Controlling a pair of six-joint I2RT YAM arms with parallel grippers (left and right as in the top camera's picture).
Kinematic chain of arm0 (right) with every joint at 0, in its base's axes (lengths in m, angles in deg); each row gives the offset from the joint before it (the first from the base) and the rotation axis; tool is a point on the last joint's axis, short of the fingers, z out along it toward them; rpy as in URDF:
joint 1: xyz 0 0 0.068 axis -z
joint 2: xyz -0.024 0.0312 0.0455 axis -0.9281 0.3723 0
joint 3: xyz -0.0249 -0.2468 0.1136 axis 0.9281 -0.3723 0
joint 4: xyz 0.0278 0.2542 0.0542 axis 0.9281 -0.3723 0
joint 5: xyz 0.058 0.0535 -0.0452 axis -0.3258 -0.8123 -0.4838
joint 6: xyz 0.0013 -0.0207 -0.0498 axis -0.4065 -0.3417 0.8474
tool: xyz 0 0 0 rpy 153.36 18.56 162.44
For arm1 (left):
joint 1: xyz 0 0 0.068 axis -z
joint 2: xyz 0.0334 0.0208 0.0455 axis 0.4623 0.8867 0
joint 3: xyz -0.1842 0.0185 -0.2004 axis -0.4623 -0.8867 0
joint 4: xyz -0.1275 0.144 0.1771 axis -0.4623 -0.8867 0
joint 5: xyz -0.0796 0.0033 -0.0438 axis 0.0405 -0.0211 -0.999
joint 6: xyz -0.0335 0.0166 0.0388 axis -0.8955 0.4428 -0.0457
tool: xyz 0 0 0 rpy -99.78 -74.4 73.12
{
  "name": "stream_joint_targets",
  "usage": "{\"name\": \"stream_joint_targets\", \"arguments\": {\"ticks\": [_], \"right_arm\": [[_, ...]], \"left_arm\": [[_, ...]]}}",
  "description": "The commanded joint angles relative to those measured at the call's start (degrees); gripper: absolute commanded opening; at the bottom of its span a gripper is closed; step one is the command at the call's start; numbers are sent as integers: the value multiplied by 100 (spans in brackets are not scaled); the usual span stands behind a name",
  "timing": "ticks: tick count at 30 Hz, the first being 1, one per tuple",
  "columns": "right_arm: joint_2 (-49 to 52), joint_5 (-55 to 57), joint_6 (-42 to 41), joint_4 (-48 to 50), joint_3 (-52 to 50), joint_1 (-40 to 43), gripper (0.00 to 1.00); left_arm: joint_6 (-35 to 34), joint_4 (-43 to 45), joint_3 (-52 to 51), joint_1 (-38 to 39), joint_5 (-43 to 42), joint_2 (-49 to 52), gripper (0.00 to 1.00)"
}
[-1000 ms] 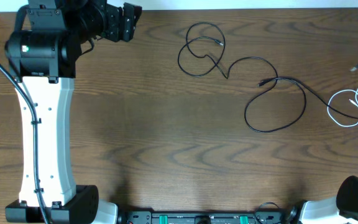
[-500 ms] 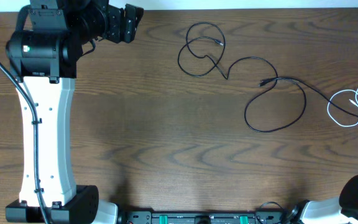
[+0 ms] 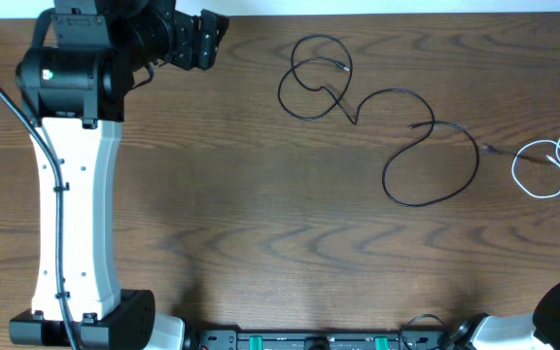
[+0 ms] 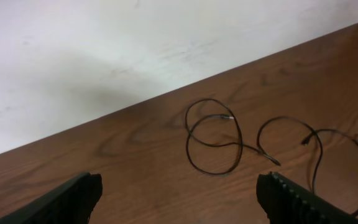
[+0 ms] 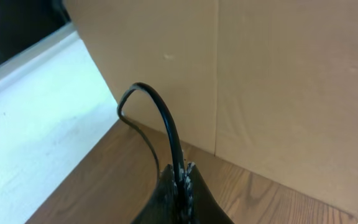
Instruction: Untangle cables
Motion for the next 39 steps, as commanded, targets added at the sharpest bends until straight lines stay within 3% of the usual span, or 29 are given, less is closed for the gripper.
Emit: {"name": "stream_joint_targets", "arguments": {"ticks": [1, 16, 26, 39], "right_arm": [[140, -210, -94, -66, 63, 83, 1], [1596, -599, -199, -503, 63, 46, 1], [2105, 208, -610, -778, 55, 46, 1], [3053, 216, -697, -1165, 48, -177, 1]], "left_arm": [[57, -15, -26, 129, 9, -72, 84], [59, -22, -26, 280, 234, -66, 84], [59, -22, -37, 284, 232, -50, 84], [57, -26, -37, 286, 232, -50, 84]]}}
